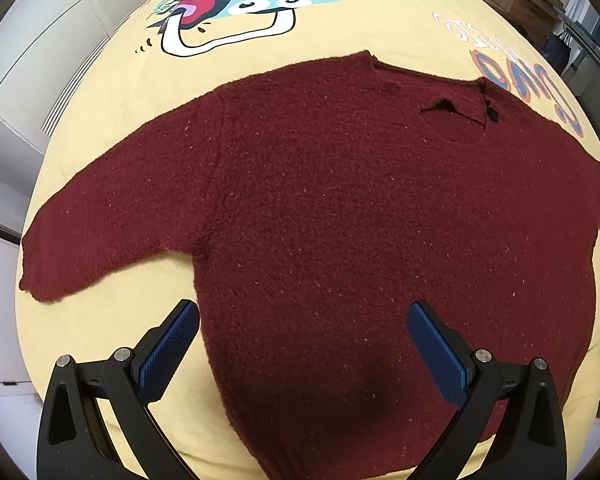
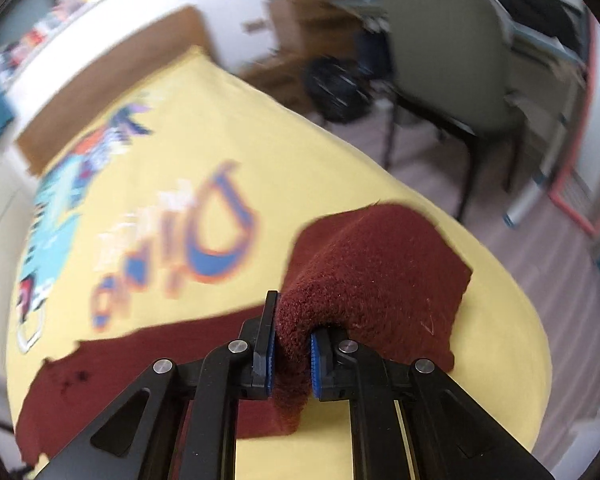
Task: Fold small clothes
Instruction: 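Lift the sleeve with the right gripper and fold it across the sweater body, release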
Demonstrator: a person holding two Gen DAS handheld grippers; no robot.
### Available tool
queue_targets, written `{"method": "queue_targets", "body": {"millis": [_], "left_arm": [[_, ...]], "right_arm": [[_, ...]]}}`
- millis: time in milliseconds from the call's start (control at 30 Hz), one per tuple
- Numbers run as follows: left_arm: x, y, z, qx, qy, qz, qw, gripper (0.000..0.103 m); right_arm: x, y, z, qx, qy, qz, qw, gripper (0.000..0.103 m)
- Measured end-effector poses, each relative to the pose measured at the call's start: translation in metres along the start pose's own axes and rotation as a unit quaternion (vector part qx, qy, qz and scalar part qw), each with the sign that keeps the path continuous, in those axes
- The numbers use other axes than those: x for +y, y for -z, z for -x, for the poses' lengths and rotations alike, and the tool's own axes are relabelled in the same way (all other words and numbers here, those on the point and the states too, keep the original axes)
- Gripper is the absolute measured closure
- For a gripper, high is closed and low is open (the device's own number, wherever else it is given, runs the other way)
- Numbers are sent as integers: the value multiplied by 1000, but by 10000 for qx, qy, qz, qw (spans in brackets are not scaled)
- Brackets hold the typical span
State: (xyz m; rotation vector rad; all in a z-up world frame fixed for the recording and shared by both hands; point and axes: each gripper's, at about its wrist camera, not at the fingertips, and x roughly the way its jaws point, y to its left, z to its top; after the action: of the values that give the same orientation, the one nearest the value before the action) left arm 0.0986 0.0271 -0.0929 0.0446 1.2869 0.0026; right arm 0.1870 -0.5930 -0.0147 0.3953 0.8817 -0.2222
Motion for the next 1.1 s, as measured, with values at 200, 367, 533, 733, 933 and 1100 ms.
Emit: {"method": "queue_targets", "body": {"millis": [200, 367, 533, 733, 933, 1100], "left_arm": [[14, -8, 3, -190, 72, 57, 9998, 1], [27, -16, 7, -354, 192, 170, 9990, 1], [41, -17, 2, -347, 190, 244, 9989, 1], [52, -10, -2, -308, 217, 304, 9988, 1], [57, -4, -6, -269, 186, 283, 9991, 1], [61, 2, -5, -246, 154, 316, 9991, 1]], "right_arm": [[111, -5, 41, -265, -549, 726, 9955, 90], [205, 5, 47, -155, -1149, 1168, 9864, 90], [294, 46, 25, 315, -1599, 1605, 9735, 90], [351, 133, -24, 1323, -1762, 1972, 9553, 90], [364, 219, -62, 2208, -1699, 2218, 9344, 90], [357, 251, -78, 2514, -1508, 2192, 9306, 89]]}}
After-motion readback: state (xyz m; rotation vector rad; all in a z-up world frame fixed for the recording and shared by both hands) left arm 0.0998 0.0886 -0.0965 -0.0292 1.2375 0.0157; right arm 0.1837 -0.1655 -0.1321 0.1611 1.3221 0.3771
